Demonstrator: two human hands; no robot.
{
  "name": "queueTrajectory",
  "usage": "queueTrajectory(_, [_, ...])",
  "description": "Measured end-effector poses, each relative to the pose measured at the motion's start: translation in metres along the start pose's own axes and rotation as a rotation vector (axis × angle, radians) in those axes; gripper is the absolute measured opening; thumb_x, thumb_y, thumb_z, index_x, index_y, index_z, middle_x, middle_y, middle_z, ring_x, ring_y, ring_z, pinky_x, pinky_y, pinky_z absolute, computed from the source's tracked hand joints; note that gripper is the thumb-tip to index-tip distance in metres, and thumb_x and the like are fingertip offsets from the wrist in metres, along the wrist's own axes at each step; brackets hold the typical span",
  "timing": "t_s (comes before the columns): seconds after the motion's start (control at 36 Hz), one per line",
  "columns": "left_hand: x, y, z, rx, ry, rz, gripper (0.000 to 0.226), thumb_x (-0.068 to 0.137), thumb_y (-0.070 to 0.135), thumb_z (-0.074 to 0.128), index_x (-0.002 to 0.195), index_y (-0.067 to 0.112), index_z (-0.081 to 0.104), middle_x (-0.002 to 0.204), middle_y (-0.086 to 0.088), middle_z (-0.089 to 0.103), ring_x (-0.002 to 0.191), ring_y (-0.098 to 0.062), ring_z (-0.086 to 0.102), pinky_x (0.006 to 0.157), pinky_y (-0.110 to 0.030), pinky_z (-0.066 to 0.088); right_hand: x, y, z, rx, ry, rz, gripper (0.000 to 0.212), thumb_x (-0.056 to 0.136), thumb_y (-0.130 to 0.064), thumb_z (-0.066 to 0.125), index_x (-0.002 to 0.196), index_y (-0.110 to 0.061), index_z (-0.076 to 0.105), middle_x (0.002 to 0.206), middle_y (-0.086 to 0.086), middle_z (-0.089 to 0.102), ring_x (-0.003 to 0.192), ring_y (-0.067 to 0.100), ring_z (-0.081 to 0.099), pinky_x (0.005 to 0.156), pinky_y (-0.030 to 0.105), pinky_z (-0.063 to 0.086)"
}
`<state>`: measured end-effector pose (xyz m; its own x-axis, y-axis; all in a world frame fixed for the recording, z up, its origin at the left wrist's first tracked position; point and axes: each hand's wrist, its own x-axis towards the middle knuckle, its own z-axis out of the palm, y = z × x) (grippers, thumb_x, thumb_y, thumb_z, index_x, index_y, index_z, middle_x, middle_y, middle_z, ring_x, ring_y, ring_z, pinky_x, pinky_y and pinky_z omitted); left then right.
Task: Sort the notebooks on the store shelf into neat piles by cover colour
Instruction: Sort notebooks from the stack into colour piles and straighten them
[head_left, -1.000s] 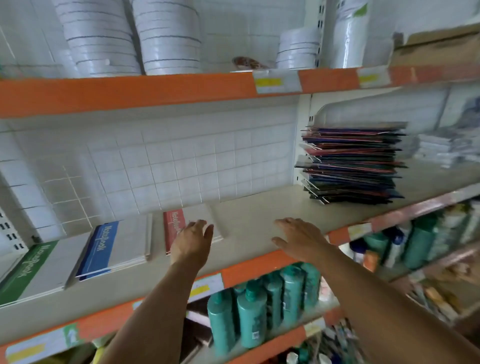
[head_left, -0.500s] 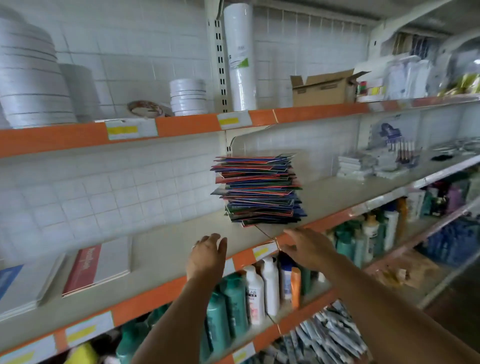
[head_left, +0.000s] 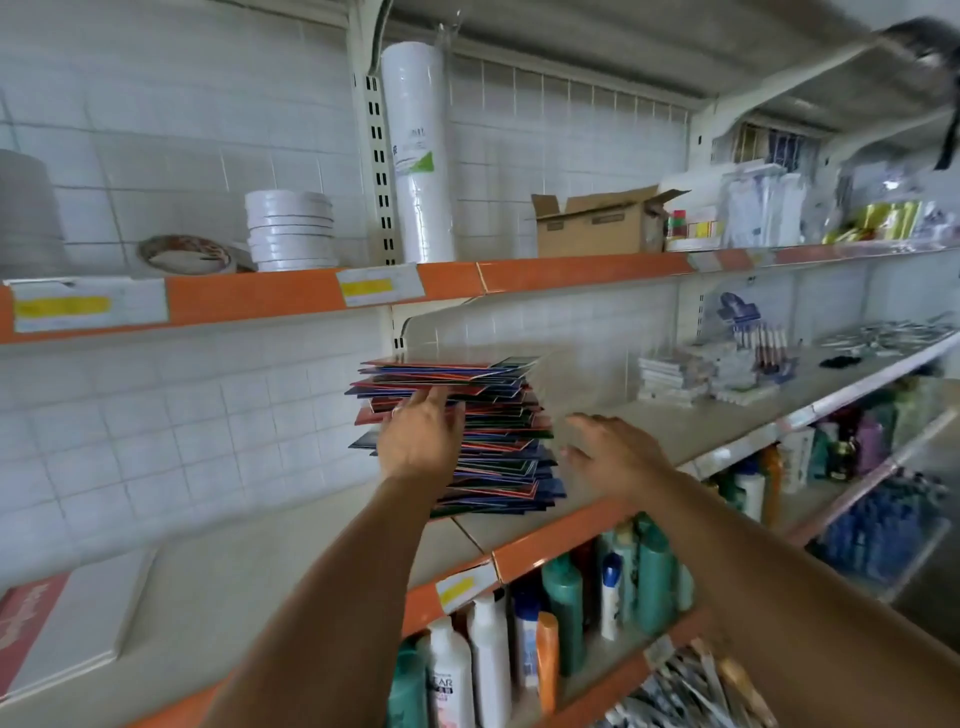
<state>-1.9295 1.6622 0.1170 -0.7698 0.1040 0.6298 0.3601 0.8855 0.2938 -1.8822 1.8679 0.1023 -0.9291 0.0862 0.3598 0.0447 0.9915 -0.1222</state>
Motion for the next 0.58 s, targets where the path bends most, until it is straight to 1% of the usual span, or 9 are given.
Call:
queueTrajectory(0.11, [0.033,0.013,0.004,0.003,0.030,0.038,0.038,0.101,0.039,0.036,0.131,0.021,0.048,0.128,-0.005,0.057,0.118,-0.026,0.051,0.092,-0.039,0.045,0.028,0.009,-0.006,-0.015,0.039,-0.025,0.047,0.099,-0.042,0.042,0.141,-0.021,0.039,0.133,0.006,0.055,0.118,0.025,0.052,0.088,0.034,0.046])
queueTrajectory(0.19, [0.052,0.024,0.012,0.051,-0.011,0.069,0.042,0.101,0.039,0.035,0.137,0.020,0.043,0.135,-0.007,0.052,0.125,-0.027,0.045,0.099,-0.040,0.039,0.046,0.015,-0.007,-0.035,0.080,-0.051,0.043,0.100,-0.037,0.043,0.138,-0.019,0.040,0.130,0.007,0.057,0.115,0.025,0.054,0.085,0.033,0.047])
queueTrajectory(0.28, [0.066,0.034,0.025,0.120,-0.092,0.094,0.050,0.101,0.044,0.030,0.146,0.022,0.031,0.147,-0.005,0.041,0.135,-0.026,0.034,0.110,-0.042,0.028,0.064,0.022,-0.006,-0.038,0.094,-0.083,0.043,0.100,-0.030,0.045,0.141,-0.018,0.038,0.131,0.007,0.055,0.115,0.024,0.053,0.086,0.033,0.047])
queueTrajectory(0.36, [0.079,0.042,0.040,0.204,-0.198,0.080,0.056,0.100,0.051,0.024,0.150,0.025,0.021,0.155,-0.002,0.027,0.143,-0.025,0.021,0.116,-0.045,0.014,0.083,0.031,-0.007,-0.050,0.095,-0.138,0.048,0.099,-0.027,0.047,0.144,-0.019,0.034,0.136,0.006,0.052,0.121,0.023,0.050,0.096,0.034,0.045])
queueTrajectory(0.42, [0.086,0.047,0.047,0.234,-0.237,0.054,0.057,0.100,0.053,0.021,0.150,0.026,0.023,0.156,-0.002,0.024,0.144,-0.025,0.018,0.117,-0.047,0.009,0.096,0.036,-0.007,-0.050,0.102,-0.177,0.050,0.097,-0.024,0.049,0.145,-0.018,0.033,0.139,0.006,0.049,0.123,0.023,0.048,0.100,0.036,0.044])
queueTrajectory(0.47, [0.088,0.051,0.051,0.260,-0.243,0.024,0.055,0.100,0.054,0.020,0.147,0.026,0.030,0.156,-0.002,0.027,0.144,-0.024,0.019,0.117,-0.046,0.009,0.107,0.041,-0.007,-0.041,0.107,-0.211,0.057,0.095,-0.021,0.054,0.146,-0.017,0.030,0.143,0.006,0.045,0.127,0.023,0.045,0.104,0.036,0.041])
queueTrajectory(0.58, [0.089,0.051,0.059,0.256,-0.212,-0.047,0.050,0.100,0.053,0.021,0.137,0.029,0.044,0.146,0.000,0.043,0.137,-0.023,0.033,0.115,-0.046,0.020,0.126,0.051,-0.003,-0.012,0.116,-0.289,0.069,0.091,-0.007,0.055,0.150,-0.017,0.021,0.149,0.007,0.037,0.133,0.023,0.038,0.112,0.036,0.034])
